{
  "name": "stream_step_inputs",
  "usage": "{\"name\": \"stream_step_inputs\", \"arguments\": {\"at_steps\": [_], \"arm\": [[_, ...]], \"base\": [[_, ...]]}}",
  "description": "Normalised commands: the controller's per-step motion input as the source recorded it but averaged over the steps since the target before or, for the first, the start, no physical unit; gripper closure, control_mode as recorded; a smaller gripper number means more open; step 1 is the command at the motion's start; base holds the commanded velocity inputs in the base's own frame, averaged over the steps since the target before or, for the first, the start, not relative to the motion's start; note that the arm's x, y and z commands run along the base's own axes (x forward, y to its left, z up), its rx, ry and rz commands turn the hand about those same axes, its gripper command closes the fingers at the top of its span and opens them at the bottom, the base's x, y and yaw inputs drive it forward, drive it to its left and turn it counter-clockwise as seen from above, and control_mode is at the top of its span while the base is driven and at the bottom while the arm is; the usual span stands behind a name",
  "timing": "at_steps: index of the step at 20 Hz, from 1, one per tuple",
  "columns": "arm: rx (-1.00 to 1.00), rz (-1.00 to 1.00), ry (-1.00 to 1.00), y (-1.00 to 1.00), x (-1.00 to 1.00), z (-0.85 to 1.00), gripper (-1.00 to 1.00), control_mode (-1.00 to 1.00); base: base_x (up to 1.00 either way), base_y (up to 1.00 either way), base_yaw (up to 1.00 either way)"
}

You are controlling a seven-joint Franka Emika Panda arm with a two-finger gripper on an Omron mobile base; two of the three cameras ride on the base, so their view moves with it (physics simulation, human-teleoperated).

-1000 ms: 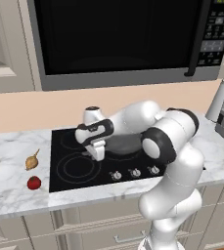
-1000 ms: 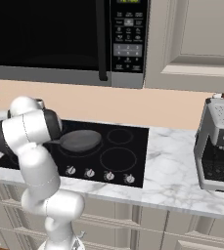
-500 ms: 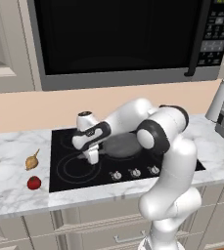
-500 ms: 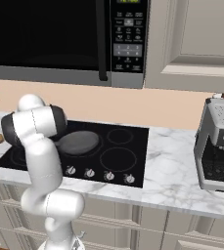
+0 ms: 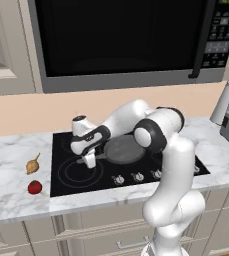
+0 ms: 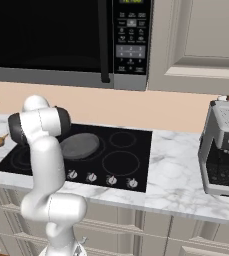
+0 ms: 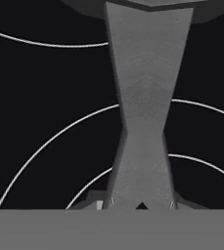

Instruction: Place the pan on the center burner on the stove. Then place the tomato and the onion in the pan and turn on the center burner.

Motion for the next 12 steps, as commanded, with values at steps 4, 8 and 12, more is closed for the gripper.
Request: {"name": "stream_step_inputs", "arguments": {"at_steps": [4,8,12], "arm": [[-0.03,0.0,-0.01,-0.04,0.24,-0.33,1.0,-1.0],[-0.02,0.01,-0.02,-0.15,0.09,-0.42,-1.0,-1.0],[0.0,0.03,-0.04,-0.16,0.01,-0.32,-1.0,-1.0]], "base": [[0.0,0.0,0.0],[0.0,0.0,0.0],[0.0,0.0,0.0]]}}
